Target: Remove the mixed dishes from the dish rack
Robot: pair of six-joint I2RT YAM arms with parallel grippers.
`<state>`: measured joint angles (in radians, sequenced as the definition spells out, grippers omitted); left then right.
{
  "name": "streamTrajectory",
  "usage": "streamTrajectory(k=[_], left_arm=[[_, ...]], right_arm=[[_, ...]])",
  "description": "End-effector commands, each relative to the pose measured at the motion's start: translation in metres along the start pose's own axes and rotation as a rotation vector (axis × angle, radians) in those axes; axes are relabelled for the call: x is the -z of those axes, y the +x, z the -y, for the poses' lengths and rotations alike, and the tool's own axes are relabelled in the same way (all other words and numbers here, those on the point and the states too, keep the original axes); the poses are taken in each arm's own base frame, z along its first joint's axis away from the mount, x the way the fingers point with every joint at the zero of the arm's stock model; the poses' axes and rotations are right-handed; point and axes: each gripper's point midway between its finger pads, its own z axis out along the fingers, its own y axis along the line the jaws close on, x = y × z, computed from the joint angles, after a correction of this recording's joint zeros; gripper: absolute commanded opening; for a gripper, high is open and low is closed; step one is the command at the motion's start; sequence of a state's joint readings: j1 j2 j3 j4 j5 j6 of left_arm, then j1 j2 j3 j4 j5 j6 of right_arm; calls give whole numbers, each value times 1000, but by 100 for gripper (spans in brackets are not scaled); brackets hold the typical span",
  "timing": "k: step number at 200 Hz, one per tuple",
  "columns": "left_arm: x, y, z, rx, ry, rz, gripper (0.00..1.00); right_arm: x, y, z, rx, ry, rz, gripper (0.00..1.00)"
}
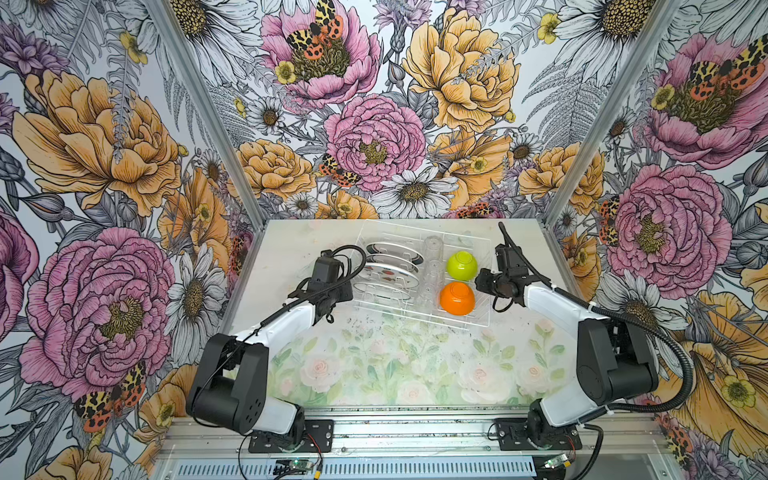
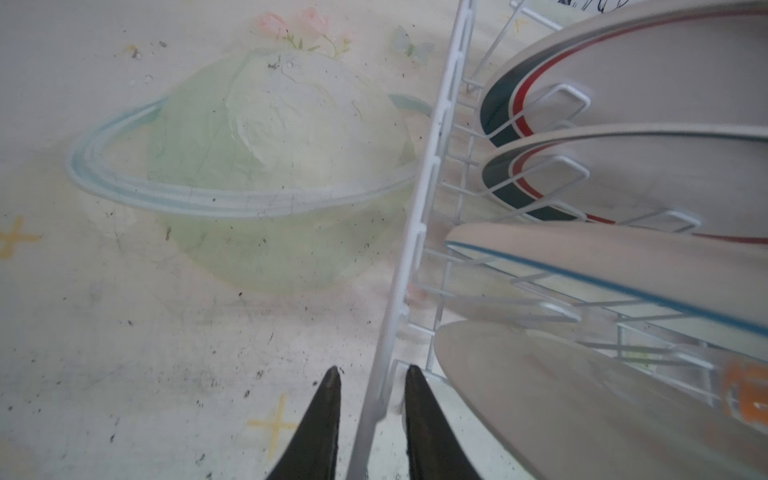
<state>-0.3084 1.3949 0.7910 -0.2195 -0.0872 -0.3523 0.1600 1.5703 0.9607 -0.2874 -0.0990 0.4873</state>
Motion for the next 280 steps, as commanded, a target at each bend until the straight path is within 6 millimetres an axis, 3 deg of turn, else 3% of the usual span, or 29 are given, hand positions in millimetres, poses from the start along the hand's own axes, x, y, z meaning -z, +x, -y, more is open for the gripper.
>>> streamTrajectory(k=[1,53,100,146,245,280], left_arm=[[16,45,-6,26,-20,-86,28],[54,82,-7,76,22,-51,28],[68,99,-17,99,20,-54,28],[77,106,-16,115,47,-52,28],[85,130,4,68,84,-94,27],[87,138,5,68,91,-102,27]], right_arm=[[-4,-6,-6,38,-21,1,33],[-18,-5,-14,58,-58,-36,32],[-30,-3,-27,65,-91,-67,26],[-29,7,-23,67,-64,-75,26],[-15,56,4,36,15,-117,21],[-7,74,13,24,37,-126,12]])
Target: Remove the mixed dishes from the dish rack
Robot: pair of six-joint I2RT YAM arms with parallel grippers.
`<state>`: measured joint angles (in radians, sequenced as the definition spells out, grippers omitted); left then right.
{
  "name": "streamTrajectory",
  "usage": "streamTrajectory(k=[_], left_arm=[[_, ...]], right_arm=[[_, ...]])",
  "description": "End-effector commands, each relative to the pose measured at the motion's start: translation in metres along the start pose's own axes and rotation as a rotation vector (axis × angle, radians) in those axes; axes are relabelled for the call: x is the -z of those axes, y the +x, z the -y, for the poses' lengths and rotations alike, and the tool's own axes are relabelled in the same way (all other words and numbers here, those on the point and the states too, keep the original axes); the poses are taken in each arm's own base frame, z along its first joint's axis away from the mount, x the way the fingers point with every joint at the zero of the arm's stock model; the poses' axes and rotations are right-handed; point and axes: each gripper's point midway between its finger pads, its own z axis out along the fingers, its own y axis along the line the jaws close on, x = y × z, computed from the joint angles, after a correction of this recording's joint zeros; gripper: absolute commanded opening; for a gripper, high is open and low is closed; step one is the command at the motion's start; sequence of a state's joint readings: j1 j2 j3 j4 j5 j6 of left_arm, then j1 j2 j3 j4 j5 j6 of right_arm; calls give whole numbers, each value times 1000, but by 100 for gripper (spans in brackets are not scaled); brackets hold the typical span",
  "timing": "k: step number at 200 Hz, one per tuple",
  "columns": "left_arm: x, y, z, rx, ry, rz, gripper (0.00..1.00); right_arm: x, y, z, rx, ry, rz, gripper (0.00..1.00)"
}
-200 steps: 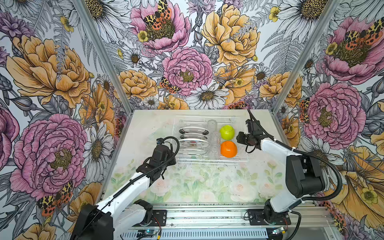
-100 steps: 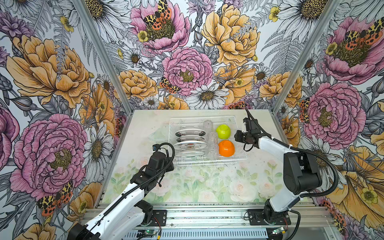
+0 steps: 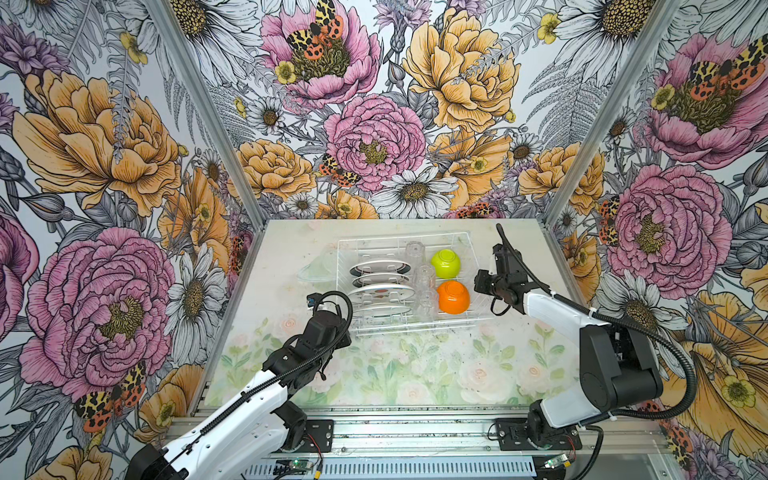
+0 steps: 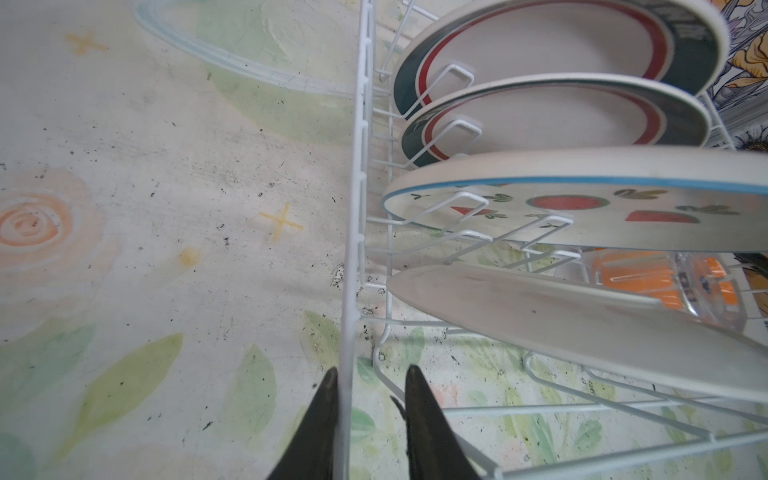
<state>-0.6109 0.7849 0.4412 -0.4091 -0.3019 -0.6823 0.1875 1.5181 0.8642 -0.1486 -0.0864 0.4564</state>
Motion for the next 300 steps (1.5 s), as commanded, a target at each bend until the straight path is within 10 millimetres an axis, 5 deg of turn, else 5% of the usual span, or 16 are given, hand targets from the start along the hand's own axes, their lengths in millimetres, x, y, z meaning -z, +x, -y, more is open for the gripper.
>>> streamTrajectory(k=[1,47,105,127,158,174,237,300], left_arm=[[0,54,-7,-67,14,-191,27],[4,57,-5,-59,31,-191,27],[10,63,3,-61,67,-202,27],[12,53,1,-62,43,-165,37],[20,38,3,-77,39,-124,82],[25,29,5,-89,43,-102,92],[44,0,27,-154,121,-42,99],[41,-29,53,-281,147,-12,99]], right_arm=[[-3,74,18,-38,73,-211,12],[9,101,31,-60,105,-232,4],[27,115,33,-93,89,-210,7],[33,104,28,-82,74,-185,24],[43,83,19,-48,53,-135,44],[48,72,15,-26,46,-108,50],[73,35,3,81,42,-21,58],[122,4,-45,108,-155,100,64]])
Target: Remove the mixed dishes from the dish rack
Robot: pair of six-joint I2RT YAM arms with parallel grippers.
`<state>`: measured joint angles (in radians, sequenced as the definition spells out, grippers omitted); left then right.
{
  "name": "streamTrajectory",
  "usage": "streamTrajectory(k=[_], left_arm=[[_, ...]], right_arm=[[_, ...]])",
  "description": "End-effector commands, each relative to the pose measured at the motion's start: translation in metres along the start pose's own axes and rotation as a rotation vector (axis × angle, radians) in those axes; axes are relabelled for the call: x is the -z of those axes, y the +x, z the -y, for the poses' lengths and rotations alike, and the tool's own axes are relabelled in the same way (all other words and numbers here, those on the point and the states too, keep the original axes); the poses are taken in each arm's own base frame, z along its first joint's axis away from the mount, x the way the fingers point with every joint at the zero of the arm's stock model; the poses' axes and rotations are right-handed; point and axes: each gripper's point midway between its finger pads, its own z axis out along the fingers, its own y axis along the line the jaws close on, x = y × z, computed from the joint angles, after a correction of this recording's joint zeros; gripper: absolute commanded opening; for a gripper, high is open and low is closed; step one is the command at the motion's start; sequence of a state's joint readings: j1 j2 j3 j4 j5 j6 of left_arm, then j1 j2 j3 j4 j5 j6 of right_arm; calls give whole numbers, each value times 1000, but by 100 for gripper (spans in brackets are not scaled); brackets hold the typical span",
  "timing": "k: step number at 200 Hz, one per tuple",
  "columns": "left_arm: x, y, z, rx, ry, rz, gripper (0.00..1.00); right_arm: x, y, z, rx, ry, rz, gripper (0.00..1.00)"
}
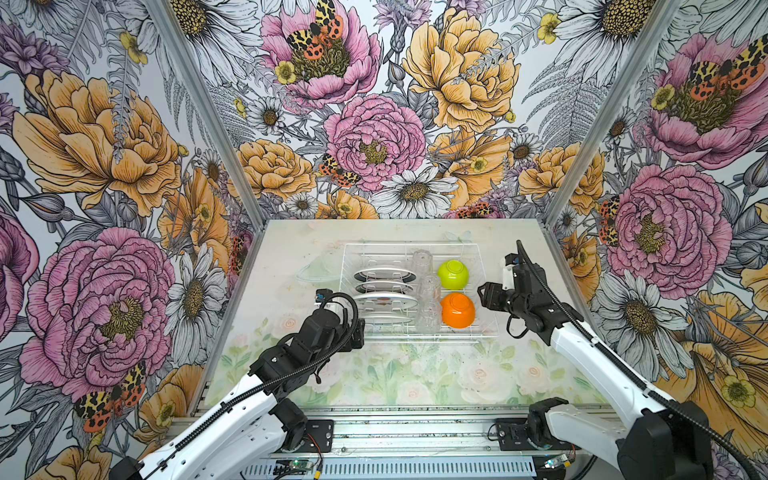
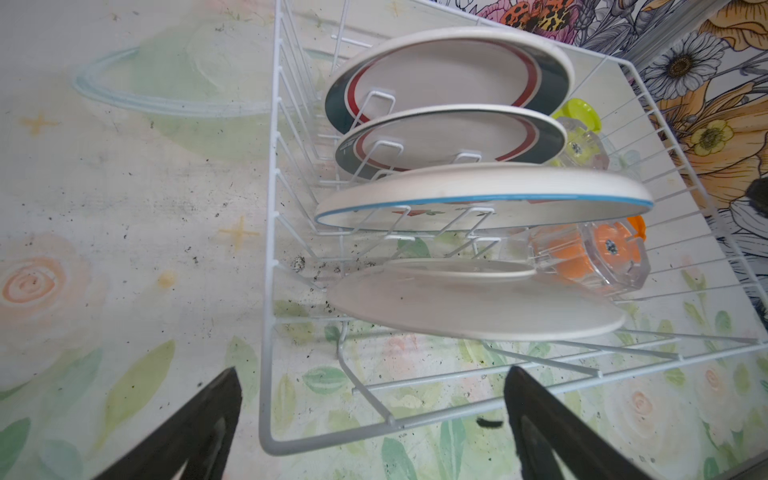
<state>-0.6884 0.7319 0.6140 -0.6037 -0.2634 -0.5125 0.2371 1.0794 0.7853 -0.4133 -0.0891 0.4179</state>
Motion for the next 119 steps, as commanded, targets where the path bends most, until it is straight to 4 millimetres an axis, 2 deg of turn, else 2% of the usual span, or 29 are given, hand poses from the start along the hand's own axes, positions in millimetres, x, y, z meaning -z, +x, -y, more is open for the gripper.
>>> streamTrajectory(k=[1,36,68,96,119], left_arm=[[-1,-15,14,-76,41,13,99],[-10,-20,32,-85,104,-1,99],[-15,-25,46,-62,159,10,99],[-14,-32,49,-35,174,39,99],[-12,-37,45,-10,172,69,99]], right_arm=[[17,-11,-22,26,-89,32,64],[28,-6,-58,113,-195,31,65],[29,18,-106,330,-286,-8,66],[21,34,-139,437,-328,-54,66],[6,41,-156,492,-322,-89,65]])
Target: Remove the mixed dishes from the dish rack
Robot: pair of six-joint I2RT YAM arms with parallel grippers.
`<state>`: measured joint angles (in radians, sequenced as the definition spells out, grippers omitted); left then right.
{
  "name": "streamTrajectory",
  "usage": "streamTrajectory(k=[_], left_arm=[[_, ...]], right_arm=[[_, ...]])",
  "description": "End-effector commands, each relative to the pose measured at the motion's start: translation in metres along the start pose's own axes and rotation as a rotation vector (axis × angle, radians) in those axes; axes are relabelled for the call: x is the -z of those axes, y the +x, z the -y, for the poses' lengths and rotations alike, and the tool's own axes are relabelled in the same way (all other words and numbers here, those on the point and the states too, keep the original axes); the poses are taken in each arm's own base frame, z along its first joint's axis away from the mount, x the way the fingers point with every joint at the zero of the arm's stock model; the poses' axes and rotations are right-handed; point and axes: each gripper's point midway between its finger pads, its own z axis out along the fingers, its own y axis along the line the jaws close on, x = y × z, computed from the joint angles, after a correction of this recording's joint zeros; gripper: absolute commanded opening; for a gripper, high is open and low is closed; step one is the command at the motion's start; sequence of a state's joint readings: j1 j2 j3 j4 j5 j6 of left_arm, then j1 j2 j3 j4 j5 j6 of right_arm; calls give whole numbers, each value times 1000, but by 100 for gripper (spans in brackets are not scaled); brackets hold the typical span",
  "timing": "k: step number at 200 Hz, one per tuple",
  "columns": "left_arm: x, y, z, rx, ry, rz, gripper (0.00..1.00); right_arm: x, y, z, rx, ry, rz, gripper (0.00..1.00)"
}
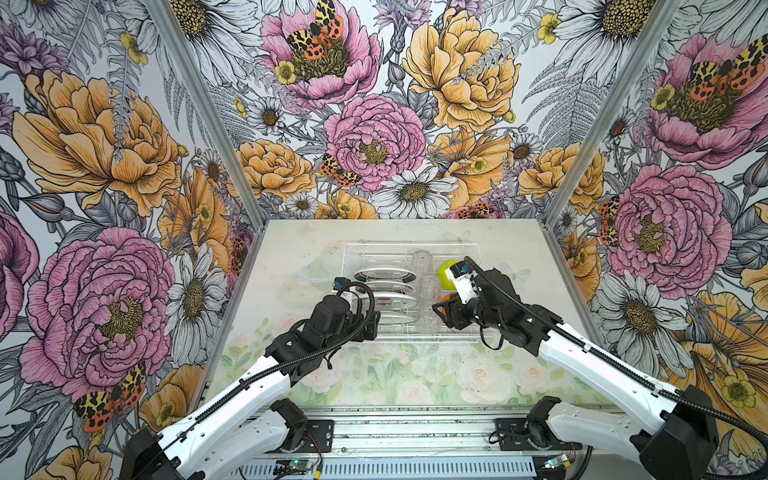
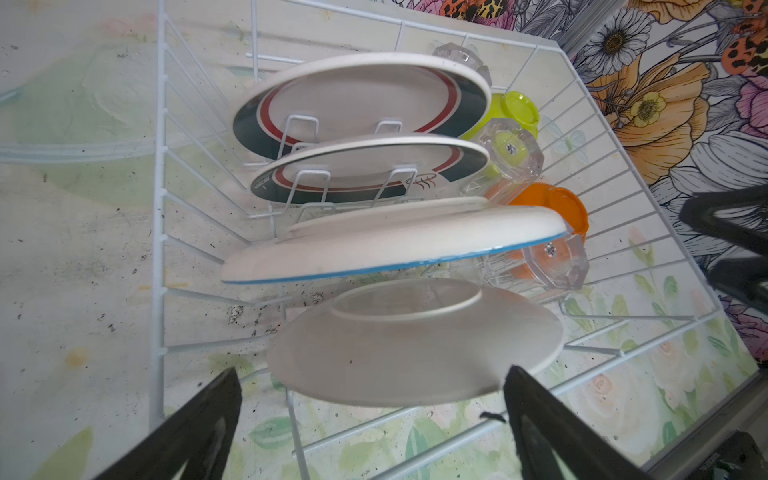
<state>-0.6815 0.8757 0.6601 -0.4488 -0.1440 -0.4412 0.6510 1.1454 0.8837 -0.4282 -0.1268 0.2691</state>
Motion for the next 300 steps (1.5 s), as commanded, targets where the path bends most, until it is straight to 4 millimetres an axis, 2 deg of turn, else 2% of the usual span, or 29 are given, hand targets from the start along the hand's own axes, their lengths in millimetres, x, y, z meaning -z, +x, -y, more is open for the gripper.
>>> streamTrajectory(k=[1,39,68,70,76,106,148,209,252,300], left_arm=[[8,-22,7,42,44,84,99],[17,-27,-6,95,28,135,99],[25,-30,-17,137,15,182,99],[25,-30,-18,139,15,183,99],[25,-30,-20,149,13,189,99],[26,-29,-27,188,25,200,99],[24,-26,-32,201,24,199,99],[20,-22,-36,203,17,192,99],[19,-21,-37,205,11,193,99],[16,-19,-38,204,8,187,99]], right_arm=[[-12,-13,-8,80,23,-3,65],[-36,-8,-33,163,-18,-61,62],[-44,-8,-42,199,-44,-77,60],[-44,-5,-50,215,-60,-82,60],[-45,-3,-55,227,-70,-87,60],[-52,-1,-67,260,-97,-104,58],[-61,1,-73,279,-102,-123,54],[-76,1,-62,281,-21,-140,47],[-81,-2,-56,309,33,-136,46],[-85,-1,-64,332,-3,-146,46]])
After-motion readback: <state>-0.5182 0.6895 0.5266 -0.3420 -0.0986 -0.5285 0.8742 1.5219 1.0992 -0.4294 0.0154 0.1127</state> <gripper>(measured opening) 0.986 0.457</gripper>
